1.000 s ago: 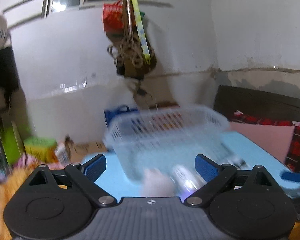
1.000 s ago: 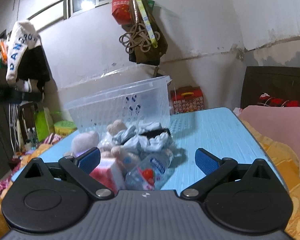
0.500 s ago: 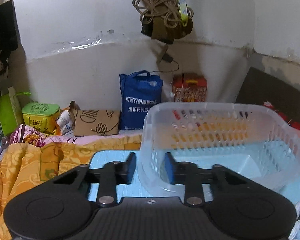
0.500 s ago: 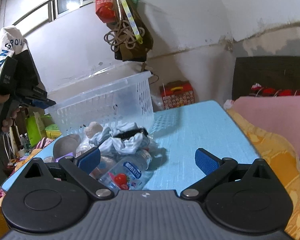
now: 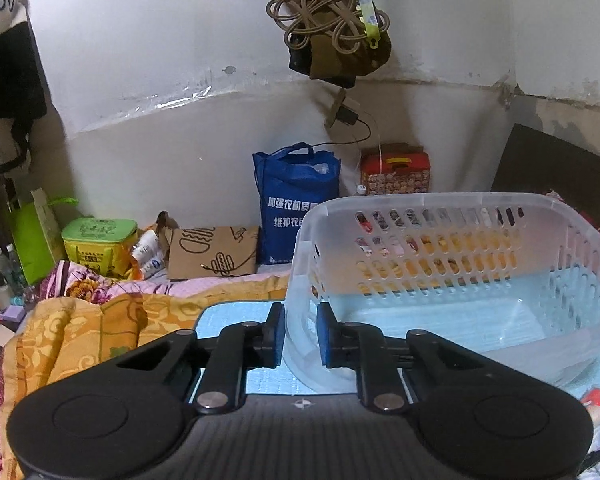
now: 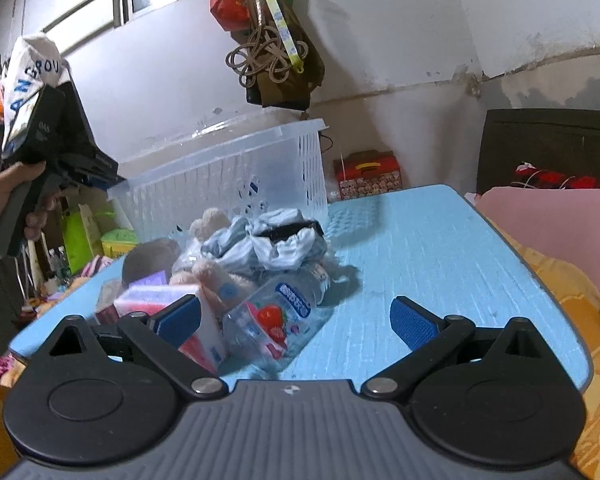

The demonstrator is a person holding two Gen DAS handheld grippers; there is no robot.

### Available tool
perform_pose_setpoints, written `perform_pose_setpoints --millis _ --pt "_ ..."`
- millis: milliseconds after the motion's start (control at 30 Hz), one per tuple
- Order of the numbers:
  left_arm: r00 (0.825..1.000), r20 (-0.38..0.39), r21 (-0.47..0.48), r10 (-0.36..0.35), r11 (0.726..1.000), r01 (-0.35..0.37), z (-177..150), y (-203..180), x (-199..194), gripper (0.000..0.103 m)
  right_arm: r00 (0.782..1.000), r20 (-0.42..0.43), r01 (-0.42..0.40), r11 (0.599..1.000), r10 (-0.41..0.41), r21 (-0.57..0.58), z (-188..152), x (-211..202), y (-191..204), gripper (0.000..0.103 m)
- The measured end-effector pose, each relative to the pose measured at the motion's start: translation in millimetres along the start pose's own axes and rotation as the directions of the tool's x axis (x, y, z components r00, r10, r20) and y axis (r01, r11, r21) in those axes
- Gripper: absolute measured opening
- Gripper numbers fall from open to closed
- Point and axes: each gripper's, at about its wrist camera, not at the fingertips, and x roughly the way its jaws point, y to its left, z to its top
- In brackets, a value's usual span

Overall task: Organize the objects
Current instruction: 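Grasp the clear plastic bottle with the right gripper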

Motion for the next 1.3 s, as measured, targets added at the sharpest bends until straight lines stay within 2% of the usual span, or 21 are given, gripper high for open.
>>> perform_pose_setpoints --millis 100,200,267,400,600,667,733,933,1100,1300 --pt "1.0 -0.001 -0.021 -0.016 1.0 0.016 -0.3 4.0 -2.4 0.021 1.0 -0.001 0.023 1.0 -0.023 -0.012 -0.2 0.1 1.0 0.102" --pt "1.0 0.004 -0.031 -0.024 0.999 0.024 -1.7 4.8 -4.9 0.022 1.0 -0.024 0.017 0.999 -0.017 -0.031 -2.2 3.9 2.5 0.088" --pt "1.0 0.007 -0.032 -0.025 0.999 0.026 -2.3 4.6 -5.3 0.023 0.999 -0.037 -0.003 0.999 0.001 -0.044 -4.8 6.9 6.9 0.088" --pt "1.0 0.01 -0.033 -0.025 0.999 0.026 -2.7 4.0 -5.8 0.023 0.998 -0.06 0.024 0.994 -0.031 -0.11 -7.7 18.9 19.5 0.088" --pt "0.999 0.019 -0.039 -0.039 0.998 0.04 -2.3 6.2 -6.5 0.025 0.996 -0.037 0.078 0.98 -0.087 -0.184 -9.8 35.9 31.2 0.088" --pt "0.999 0.024 -0.04 -0.043 0.998 0.044 -4.1 6.7 -7.1 0.025 0.994 -0.024 0.096 0.975 -0.103 -0.2 -13.2 36.2 33.1 0.083" --pt "0.999 0.027 -0.043 -0.047 0.998 0.048 -4.6 7.5 -7.1 0.025 0.994 -0.003 0.108 0.969 -0.112 -0.22 -16.0 32.6 32.9 0.062" --pt "0.998 0.034 -0.044 -0.044 0.998 0.046 -5.4 7.5 -6.8 0.025 0.991 0.026 0.132 0.972 -0.13 -0.194 -17.5 13.1 19.0 0.049" --pt "0.999 0.037 -0.05 -0.036 0.998 0.037 -5.4 5.6 -6.9 0.025 0.985 0.069 0.17 0.972 -0.161 -0.161 -10.1 -5.7 4.0 0.046" --pt "0.999 0.036 -0.045 -0.032 0.998 0.034 -5.8 4.7 -7.8 0.025 0.986 0.041 0.168 0.973 -0.163 -0.156 -10.9 1.0 -0.7 0.046"
